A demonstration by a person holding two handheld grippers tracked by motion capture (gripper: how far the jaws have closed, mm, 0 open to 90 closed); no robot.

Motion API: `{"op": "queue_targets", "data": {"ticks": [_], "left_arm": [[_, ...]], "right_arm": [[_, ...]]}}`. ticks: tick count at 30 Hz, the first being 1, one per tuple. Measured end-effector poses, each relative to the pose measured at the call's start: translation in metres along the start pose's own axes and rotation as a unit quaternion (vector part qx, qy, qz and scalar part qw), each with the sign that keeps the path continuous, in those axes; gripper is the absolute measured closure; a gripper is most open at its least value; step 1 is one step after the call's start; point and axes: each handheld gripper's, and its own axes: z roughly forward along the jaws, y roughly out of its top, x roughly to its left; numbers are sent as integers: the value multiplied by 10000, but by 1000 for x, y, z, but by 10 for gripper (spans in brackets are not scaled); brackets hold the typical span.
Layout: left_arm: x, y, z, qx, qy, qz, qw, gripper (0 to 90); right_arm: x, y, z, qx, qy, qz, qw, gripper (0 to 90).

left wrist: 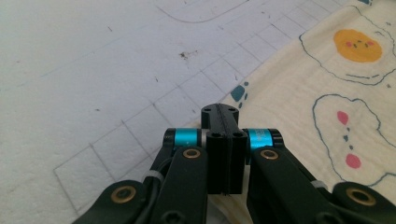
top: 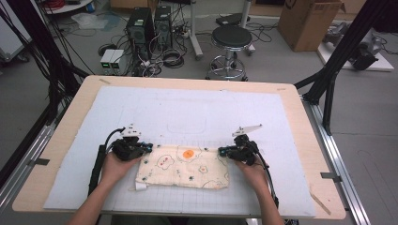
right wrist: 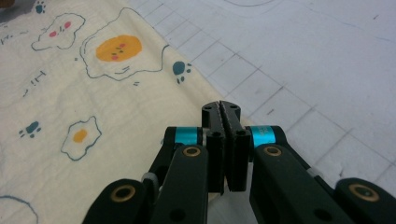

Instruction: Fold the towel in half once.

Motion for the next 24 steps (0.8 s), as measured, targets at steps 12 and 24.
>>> {"op": "queue_targets", "data": {"ticks": [12, 24], "left_arm": [[-4, 4, -10, -348, -79, -3, 9994, 874], [-7, -6, -5, -57, -147, 122, 9998, 863]], "right_arm": [[13, 7, -6, -264, 74, -312, 9991, 871], [16, 4, 2, 92, 103, -323, 9994, 858]]}}
